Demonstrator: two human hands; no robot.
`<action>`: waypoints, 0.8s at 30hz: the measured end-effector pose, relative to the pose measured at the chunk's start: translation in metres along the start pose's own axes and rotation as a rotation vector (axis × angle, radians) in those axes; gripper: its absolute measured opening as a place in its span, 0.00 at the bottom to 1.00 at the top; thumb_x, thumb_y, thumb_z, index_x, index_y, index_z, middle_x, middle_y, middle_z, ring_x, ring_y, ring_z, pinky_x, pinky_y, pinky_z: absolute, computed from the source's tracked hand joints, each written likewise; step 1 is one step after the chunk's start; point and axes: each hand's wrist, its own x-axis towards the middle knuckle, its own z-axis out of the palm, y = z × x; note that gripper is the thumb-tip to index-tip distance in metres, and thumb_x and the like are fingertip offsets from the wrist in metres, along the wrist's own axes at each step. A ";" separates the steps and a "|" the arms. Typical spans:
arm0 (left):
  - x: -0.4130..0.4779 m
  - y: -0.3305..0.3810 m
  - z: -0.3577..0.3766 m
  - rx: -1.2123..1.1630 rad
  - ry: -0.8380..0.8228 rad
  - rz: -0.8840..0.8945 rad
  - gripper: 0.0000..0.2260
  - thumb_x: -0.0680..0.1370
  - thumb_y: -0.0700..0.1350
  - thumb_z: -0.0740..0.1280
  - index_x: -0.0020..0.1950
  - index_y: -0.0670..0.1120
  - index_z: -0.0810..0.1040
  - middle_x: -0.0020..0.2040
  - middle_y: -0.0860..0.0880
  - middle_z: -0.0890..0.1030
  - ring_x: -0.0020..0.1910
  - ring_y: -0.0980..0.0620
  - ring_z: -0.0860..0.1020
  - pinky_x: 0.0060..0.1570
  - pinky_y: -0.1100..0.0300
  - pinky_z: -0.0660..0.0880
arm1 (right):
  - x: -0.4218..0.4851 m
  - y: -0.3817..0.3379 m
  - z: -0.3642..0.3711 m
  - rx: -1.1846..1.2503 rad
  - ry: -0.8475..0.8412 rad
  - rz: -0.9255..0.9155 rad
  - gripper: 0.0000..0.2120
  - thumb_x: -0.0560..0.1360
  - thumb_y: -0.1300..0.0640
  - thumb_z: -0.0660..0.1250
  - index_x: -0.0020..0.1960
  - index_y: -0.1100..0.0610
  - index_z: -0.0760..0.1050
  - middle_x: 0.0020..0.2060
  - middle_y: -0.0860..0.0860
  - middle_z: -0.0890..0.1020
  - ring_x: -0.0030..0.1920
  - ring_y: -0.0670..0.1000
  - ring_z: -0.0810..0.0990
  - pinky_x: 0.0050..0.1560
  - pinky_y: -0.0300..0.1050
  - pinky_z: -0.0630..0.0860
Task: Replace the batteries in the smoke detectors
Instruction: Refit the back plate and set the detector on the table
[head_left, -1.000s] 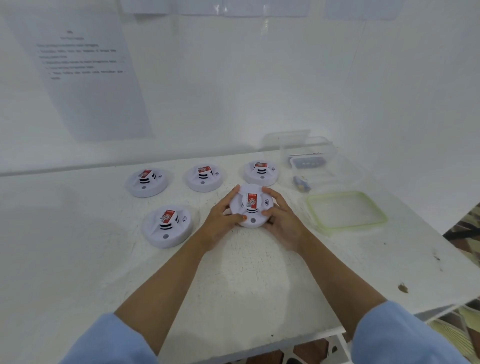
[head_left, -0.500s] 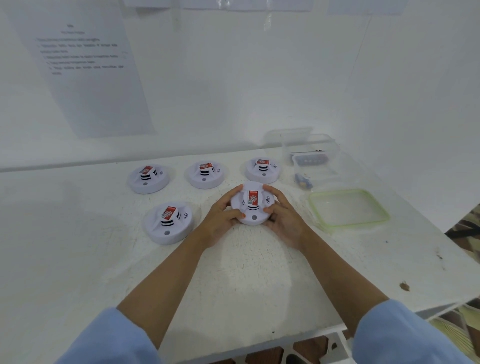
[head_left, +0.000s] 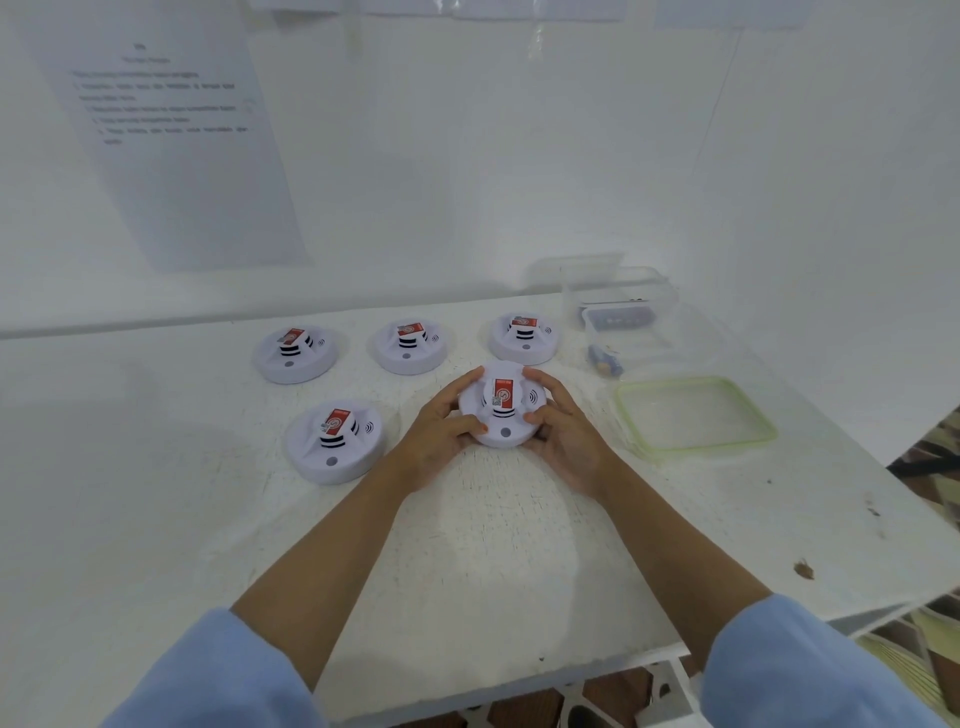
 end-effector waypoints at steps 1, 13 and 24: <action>0.000 0.000 0.000 -0.001 -0.002 0.000 0.27 0.74 0.27 0.60 0.66 0.52 0.69 0.65 0.47 0.72 0.57 0.50 0.76 0.47 0.62 0.79 | 0.000 0.000 0.000 0.003 0.004 0.001 0.19 0.76 0.70 0.57 0.56 0.48 0.72 0.53 0.50 0.80 0.54 0.51 0.79 0.50 0.44 0.80; 0.000 0.000 -0.001 0.013 -0.015 -0.003 0.26 0.74 0.27 0.60 0.65 0.52 0.69 0.63 0.48 0.73 0.56 0.51 0.76 0.52 0.59 0.78 | 0.001 0.002 -0.002 -0.015 0.007 -0.005 0.19 0.76 0.70 0.56 0.56 0.48 0.71 0.54 0.49 0.79 0.55 0.51 0.78 0.50 0.44 0.79; 0.000 0.001 0.000 -0.004 -0.017 -0.010 0.27 0.74 0.27 0.59 0.66 0.52 0.69 0.63 0.48 0.73 0.55 0.51 0.76 0.46 0.63 0.79 | 0.003 0.006 -0.004 -0.021 0.013 -0.011 0.19 0.76 0.69 0.57 0.59 0.49 0.71 0.56 0.50 0.79 0.57 0.53 0.77 0.52 0.45 0.79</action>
